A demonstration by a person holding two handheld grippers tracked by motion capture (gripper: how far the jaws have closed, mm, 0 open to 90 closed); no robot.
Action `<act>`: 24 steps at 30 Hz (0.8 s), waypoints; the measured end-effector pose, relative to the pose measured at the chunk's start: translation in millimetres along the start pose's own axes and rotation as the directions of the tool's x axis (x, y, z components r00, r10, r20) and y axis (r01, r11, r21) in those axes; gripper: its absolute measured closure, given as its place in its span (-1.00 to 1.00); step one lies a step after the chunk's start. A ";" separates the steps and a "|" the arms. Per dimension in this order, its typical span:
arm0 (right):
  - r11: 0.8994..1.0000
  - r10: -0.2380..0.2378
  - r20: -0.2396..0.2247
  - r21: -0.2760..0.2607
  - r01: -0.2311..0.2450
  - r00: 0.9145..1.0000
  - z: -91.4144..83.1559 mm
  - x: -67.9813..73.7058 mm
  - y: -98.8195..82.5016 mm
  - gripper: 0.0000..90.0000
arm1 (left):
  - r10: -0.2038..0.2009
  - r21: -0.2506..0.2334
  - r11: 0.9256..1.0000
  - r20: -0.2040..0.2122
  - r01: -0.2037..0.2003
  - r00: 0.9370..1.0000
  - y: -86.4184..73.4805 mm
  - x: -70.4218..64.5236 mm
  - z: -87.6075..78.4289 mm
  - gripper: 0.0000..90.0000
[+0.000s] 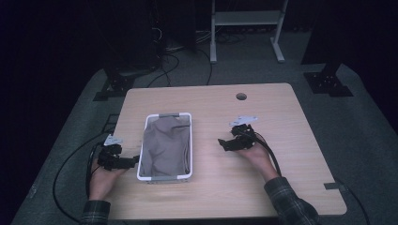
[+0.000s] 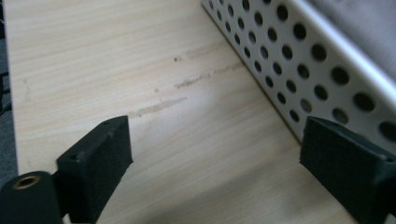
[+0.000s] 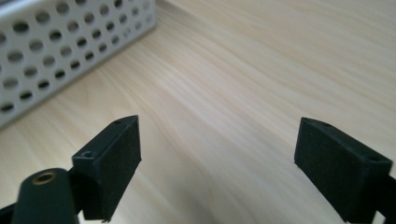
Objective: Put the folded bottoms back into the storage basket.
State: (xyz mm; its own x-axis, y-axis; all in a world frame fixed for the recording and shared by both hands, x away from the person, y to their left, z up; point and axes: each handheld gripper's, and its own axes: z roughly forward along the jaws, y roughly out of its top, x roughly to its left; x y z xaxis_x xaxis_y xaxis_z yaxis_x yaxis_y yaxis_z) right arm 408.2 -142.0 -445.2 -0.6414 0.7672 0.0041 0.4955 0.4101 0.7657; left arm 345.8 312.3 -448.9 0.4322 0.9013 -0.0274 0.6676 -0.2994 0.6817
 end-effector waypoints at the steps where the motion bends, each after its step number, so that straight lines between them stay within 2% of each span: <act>1: 1.000 0.010 0.004 0.006 -0.010 1.000 -5.2 -3.6 -6.0 -0.73 | -0.002 0.007 1.000 -0.004 0.002 1.000 -0.7 -0.7 1.7 -0.87; 3: 1.000 0.007 0.017 0.023 -0.007 1.000 -13.1 -8.8 -16.0 -0.79 | 0.007 0.040 0.999 -0.010 -0.007 1.000 -3.3 -1.1 6.4 -0.92; 5: 0.999 0.004 0.008 0.038 -0.004 1.000 -19.6 -13.5 -27.7 -0.87 | 0.020 0.066 0.998 -0.015 -0.019 1.000 -5.5 -2.0 10.3 -0.96; 7: 0.996 -0.016 0.015 0.085 0.015 1.000 -24.4 -18.8 -38.7 -1.00 | 0.039 0.084 0.996 -0.019 -0.038 0.999 -7.3 -3.2 14.0 -0.97; 10: 0.993 -0.024 0.020 0.115 0.022 1.000 -33.0 -26.1 -52.9 -1.00 | 0.075 0.111 0.991 -0.024 -0.072 0.997 -9.5 -4.6 18.5 -0.98; 11: 0.992 -0.022 0.022 0.125 0.019 1.000 -34.9 -28.0 -56.1 -1.00 | 0.076 0.111 0.991 -0.010 -0.075 0.997 -10.1 -4.1 20.1 -1.00; 12: 0.990 -0.018 0.025 0.139 0.015 1.000 -37.6 -30.2 -60.1 -1.00 | 0.069 0.107 0.992 0.008 -0.070 0.998 -10.5 -3.3 21.0 -1.00; 16: 0.984 -0.013 0.051 0.179 0.003 0.999 -45.4 -36.5 -73.5 -1.00 | 0.079 0.078 0.994 0.012 -0.079 0.997 -14.1 -2.2 20.3 -1.00; 20: 0.983 -0.003 0.066 0.183 -0.009 0.998 -51.7 -41.2 -85.3 -1.00 | 0.100 0.019 0.995 0.033 -0.101 0.994 -20.6 -1.2 20.0 -1.00; 24: 0.986 0.029 0.058 0.164 -0.038 0.998 -55.3 -44.2 -91.9 -1.00 | 0.108 -0.031 0.994 0.041 -0.107 0.993 -25.7 -1.4 20.3 -1.00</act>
State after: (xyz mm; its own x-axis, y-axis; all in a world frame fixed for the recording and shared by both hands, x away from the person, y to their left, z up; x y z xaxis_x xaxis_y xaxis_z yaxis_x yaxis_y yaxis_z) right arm 358.6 -240.8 -480.2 -0.5916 0.8061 -0.0113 0.6087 0.4559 0.6493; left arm 340.3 312.4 -481.2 0.5262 0.8502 0.0167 0.5987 -0.3843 0.7028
